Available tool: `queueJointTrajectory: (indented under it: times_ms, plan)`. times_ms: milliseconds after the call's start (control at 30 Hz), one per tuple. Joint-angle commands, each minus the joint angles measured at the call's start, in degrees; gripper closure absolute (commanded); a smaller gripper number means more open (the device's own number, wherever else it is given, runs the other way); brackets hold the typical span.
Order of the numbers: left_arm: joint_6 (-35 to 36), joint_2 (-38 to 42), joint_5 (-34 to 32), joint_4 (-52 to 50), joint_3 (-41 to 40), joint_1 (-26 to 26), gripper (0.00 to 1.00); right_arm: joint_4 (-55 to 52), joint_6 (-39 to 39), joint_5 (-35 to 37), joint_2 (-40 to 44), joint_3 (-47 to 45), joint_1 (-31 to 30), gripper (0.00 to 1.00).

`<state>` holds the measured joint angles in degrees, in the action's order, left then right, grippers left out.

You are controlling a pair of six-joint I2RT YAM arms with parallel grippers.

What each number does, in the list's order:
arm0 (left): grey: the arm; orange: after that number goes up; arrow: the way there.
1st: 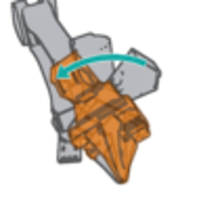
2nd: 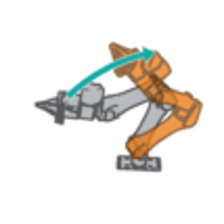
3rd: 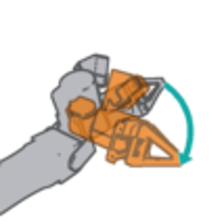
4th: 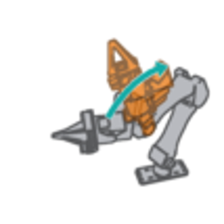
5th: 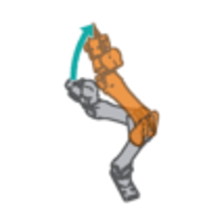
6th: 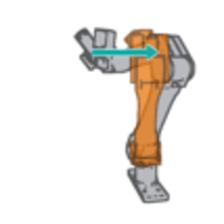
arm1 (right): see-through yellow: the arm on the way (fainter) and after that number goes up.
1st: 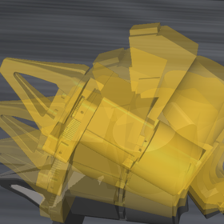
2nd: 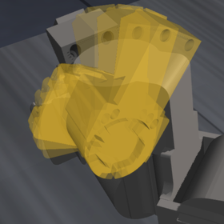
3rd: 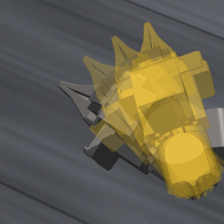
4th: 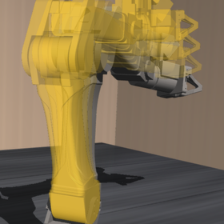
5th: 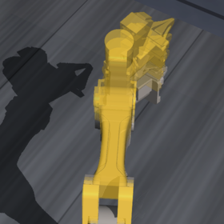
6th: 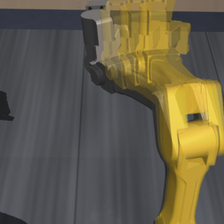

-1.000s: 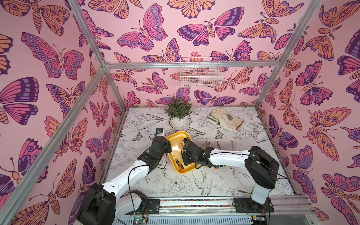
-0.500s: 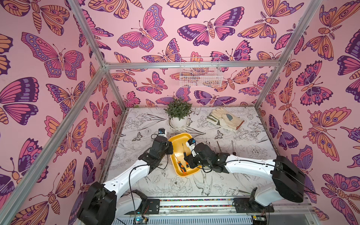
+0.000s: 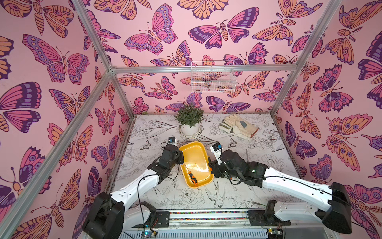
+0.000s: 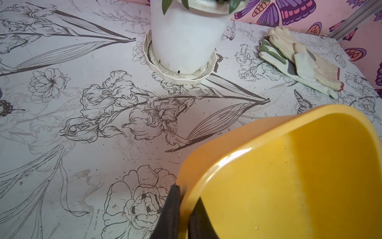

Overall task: Take out the screwdriver from the storage box
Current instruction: Place the screwdriver at the center of the board.

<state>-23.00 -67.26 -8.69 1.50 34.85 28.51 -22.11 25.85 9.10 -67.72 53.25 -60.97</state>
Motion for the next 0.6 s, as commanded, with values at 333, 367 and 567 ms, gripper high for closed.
queueJointTrajectory:
  times_ms: [333, 367, 567]
  plan:
    - [-0.31, 0.65, 1.21, 0.61, -0.51, 0.05, 1.0, -21.11, -5.33, 2.0, 12.35, -0.68, 23.3, 1.0]
    - [-0.29, 0.64, 1.22, 0.66, -0.49, -0.01, 1.0, -22.04, -5.82, 1.64, 12.34, -0.78, 25.31, 1.0]
    - [-0.09, 0.56, 1.39, 0.44, -0.48, 0.05, 1.0, -24.79, -9.94, -3.1, 9.77, -0.47, 37.67, 1.0]
